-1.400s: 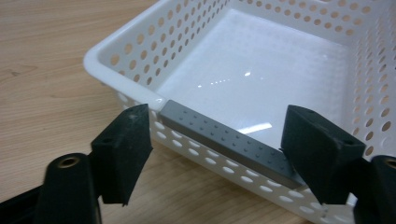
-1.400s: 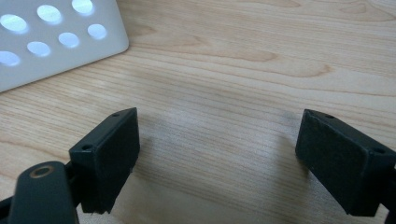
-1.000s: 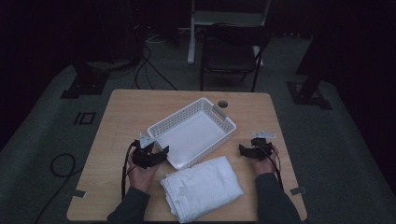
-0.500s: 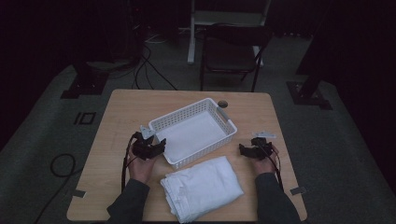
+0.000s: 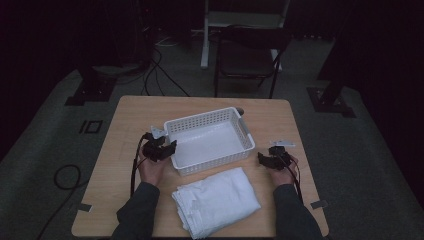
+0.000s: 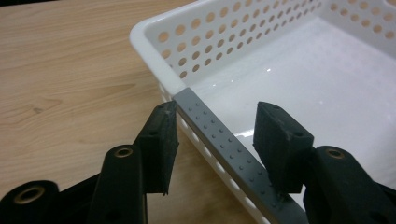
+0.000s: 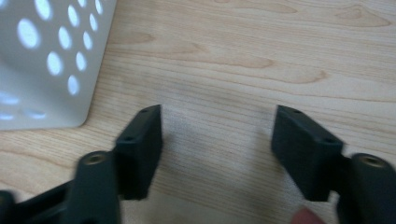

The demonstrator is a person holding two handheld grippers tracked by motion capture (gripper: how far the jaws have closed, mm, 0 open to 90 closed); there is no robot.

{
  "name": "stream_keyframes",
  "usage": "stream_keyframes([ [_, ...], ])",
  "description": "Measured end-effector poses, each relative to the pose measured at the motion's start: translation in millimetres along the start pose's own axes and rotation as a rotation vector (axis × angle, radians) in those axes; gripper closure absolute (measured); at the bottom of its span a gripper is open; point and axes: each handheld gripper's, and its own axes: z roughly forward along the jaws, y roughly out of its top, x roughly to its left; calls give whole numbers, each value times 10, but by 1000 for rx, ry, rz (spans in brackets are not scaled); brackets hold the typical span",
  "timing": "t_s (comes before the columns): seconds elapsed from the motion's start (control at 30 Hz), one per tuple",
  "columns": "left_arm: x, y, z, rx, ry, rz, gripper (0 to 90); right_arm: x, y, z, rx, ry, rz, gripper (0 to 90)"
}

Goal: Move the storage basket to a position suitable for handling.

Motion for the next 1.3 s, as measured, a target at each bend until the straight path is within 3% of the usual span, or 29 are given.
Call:
stream_keyframes([
  [0.07,34,10,34,-8,-14,-20,518,-19,5,-15,2,-4,5,458],
  [0.1,57,19,57,-7,-25,-32,524,-39,9,-39,4,-4,36,532],
  [0.17,77,34,80,-5,-30,-34,530,-49,25,-83,-15,2,70,553],
  [0.27,93,56,109,-1,-31,-33,537,-39,64,-160,-51,4,79,557],
  [0.33,112,83,145,0,-32,-32,551,-4,143,-293,-107,46,94,557],
  [0.4,125,85,160,-5,-38,-38,556,11,160,-319,-118,54,93,557],
  [0.6,152,141,238,-4,-50,-43,577,189,316,-505,-187,154,67,543],
  [0.67,171,160,262,-4,-63,-43,579,249,350,-531,-192,175,51,537],
  [0.73,199,156,254,-6,-82,-69,579,292,362,-523,-184,181,43,535],
  [0.83,195,149,162,-9,-79,-97,512,317,359,-509,-183,192,42,534],
  [0.9,160,112,-22,-45,-101,-99,489,342,359,-498,-175,199,35,541],
  [1.0,123,71,-133,-43,-103,-92,477,369,351,-479,-167,207,28,561],
  [1.1,51,-72,-266,-46,-124,-91,478,416,351,-474,-153,210,22,583],
  [1.23,-1,-137,-246,-17,-117,-74,496,441,358,-463,-139,220,28,620],
  [1.3,-13,-151,-172,15,-125,-76,555,461,357,-446,-125,219,29,657],
])
